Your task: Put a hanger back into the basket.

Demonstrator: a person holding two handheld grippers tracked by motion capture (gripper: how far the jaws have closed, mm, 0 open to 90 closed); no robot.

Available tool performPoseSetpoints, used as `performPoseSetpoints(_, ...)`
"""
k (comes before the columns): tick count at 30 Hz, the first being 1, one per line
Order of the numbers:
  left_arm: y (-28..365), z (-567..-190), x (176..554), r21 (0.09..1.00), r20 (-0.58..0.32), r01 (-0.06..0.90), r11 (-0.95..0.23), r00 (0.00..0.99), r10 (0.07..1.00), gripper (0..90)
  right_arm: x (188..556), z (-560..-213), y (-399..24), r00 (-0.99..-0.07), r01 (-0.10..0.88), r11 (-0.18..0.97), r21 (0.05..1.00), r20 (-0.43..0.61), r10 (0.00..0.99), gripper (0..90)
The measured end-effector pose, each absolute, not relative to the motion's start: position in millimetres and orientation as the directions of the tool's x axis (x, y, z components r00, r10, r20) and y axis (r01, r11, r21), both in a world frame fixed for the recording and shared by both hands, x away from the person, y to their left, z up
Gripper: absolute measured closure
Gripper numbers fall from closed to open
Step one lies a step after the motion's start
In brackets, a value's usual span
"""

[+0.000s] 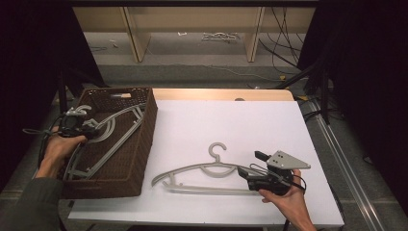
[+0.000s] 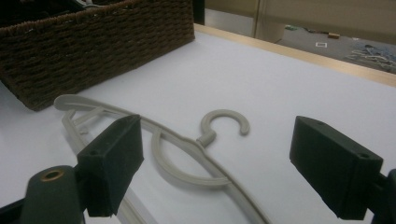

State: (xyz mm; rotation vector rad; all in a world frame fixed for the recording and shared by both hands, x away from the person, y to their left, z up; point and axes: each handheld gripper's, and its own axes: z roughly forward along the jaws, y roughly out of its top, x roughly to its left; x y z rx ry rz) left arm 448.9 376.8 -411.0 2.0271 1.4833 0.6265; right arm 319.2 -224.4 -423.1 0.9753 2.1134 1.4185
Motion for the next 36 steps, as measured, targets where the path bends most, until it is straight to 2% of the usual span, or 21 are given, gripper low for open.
performPoseSetpoints(1, 377, -411, 449, 0.668, 0.05, 0.703, -0.243, 0.284, 0.958, 70.5, 320, -423, -225, -0.671, 0.305, 0.24, 0.922, 0.03, 0.741, 18.3)
performPoseSetpoints(2, 378, -405, 445, 0.68, 0.079, 0.698, -0.225, 0.236, 0.969, 67.3, 320, -423, -225, -0.671, 0.306, 0.238, 0.922, 0.032, 0.741, 18.3)
performPoseSetpoints(4, 381, -399, 441, 0.711, 0.047, 0.682, -0.171, 0.196, 0.979, 57.6, 319, -423, -224, -0.673, 0.327, 0.241, 0.914, 0.045, 0.739, 18.3)
performPoseSetpoints(6, 383, -396, 438, 0.723, 0.031, 0.675, -0.149, 0.183, 0.983, 52.6, 319, -423, -224, -0.673, 0.328, 0.242, 0.913, 0.046, 0.738, 18.3)
performPoseSetpoints(7, 382, -390, 433, 0.757, 0.01, 0.645, -0.109, 0.155, 0.988, 50.3, 319, -423, -224, -0.674, 0.326, 0.241, 0.914, 0.046, 0.738, 18.3)
performPoseSetpoints(11, 376, -378, 420, 0.796, -0.03, 0.601, -0.069, 0.153, 0.988, 39.9, 319, -423, -225, -0.67, 0.33, 0.246, 0.911, 0.043, 0.741, 18.3)
performPoseSetpoints(17, 361, -362, 401, 0.845, -0.092, 0.535, -0.023, 0.187, 0.978, 33.7, 319, -422, -225, -0.67, 0.332, 0.247, 0.911, 0.043, 0.741, 18.3)
performPoseSetpoints(24, 335, -347, 374, 0.87, -0.136, 0.493, -0.014, 0.268, 0.954, 29.6, 320, -423, -226, -0.668, 0.318, 0.252, 0.914, 0.027, 0.744, 18.3)
performPoseSetpoints(36, 264, -351, 334, 0.908, -0.171, 0.415, -0.056, 0.491, 0.854, 23.8, 320, -424, -224, -0.675, 0.313, 0.245, 0.918, 0.034, 0.737, 18.3)
